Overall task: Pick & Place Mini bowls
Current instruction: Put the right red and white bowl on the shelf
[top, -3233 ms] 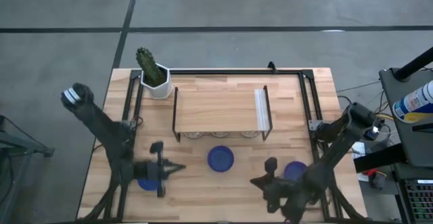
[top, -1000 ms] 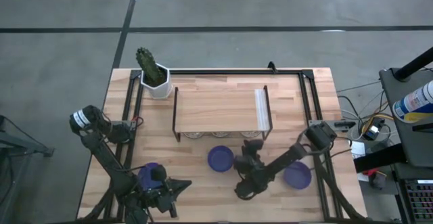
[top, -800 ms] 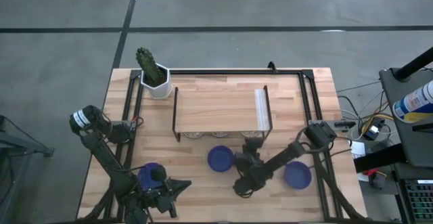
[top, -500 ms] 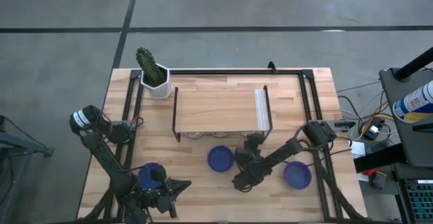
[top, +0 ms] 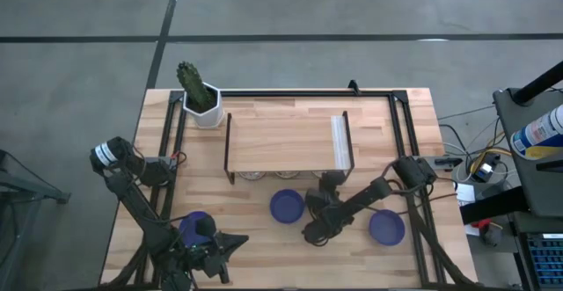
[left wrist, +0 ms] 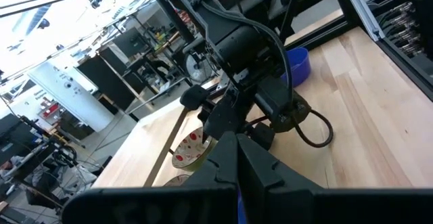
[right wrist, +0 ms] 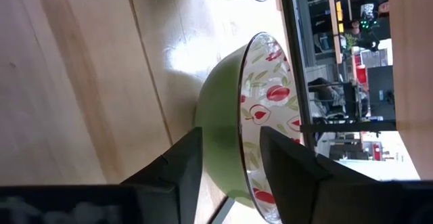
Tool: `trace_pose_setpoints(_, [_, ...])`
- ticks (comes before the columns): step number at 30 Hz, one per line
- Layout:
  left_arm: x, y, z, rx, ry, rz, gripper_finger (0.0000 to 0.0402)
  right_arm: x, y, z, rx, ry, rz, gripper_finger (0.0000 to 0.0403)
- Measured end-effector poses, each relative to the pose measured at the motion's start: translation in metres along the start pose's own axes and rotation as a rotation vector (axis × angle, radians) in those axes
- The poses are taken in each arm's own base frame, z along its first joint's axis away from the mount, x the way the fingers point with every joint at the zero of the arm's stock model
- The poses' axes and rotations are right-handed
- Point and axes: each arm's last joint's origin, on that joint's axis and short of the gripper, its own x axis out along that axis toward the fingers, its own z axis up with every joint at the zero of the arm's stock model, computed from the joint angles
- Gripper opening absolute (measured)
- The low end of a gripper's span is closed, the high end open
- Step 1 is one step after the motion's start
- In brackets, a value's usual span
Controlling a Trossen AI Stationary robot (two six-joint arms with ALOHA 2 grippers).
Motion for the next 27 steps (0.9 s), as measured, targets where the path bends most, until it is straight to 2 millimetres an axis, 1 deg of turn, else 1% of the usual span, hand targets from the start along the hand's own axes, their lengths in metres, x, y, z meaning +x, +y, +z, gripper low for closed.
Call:
trace_pose_setpoints(8, [0.0, 0.0, 0.0, -0.001, 0.0, 0.0, 0.0, 0.003, -0.001, 0.001, 0.003, 0.008, -0.004, 0.0092])
trace_pose_setpoints(14, [0.0, 0.0, 0.0, 0.0, 0.0, 0.0, 0.0, 0.003, -0.001, 0.001, 0.003, 0.023, 0.01, 0.0021])
trace_pose_setpoints(15, [0.0, 0.0, 0.0, 0.0, 0.0, 0.0, 0.0, 0.003, -0.001, 0.001, 0.0, 0.027, 0.014, 0.0016])
trace_pose_setpoints(20, [0.0, 0.0, 0.0, 0.0, 0.0, 0.0, 0.0, -0.003, 0.001, 0.002, -0.006, 0.026, 0.036, 0.001])
trace_pose_setpoints(27, [0.0, 0.0, 0.0, 0.003, 0.0, 0.0, 0.0, -0.026, 0.006, 0.008, -0.037, 0.029, 0.139, 0.0009])
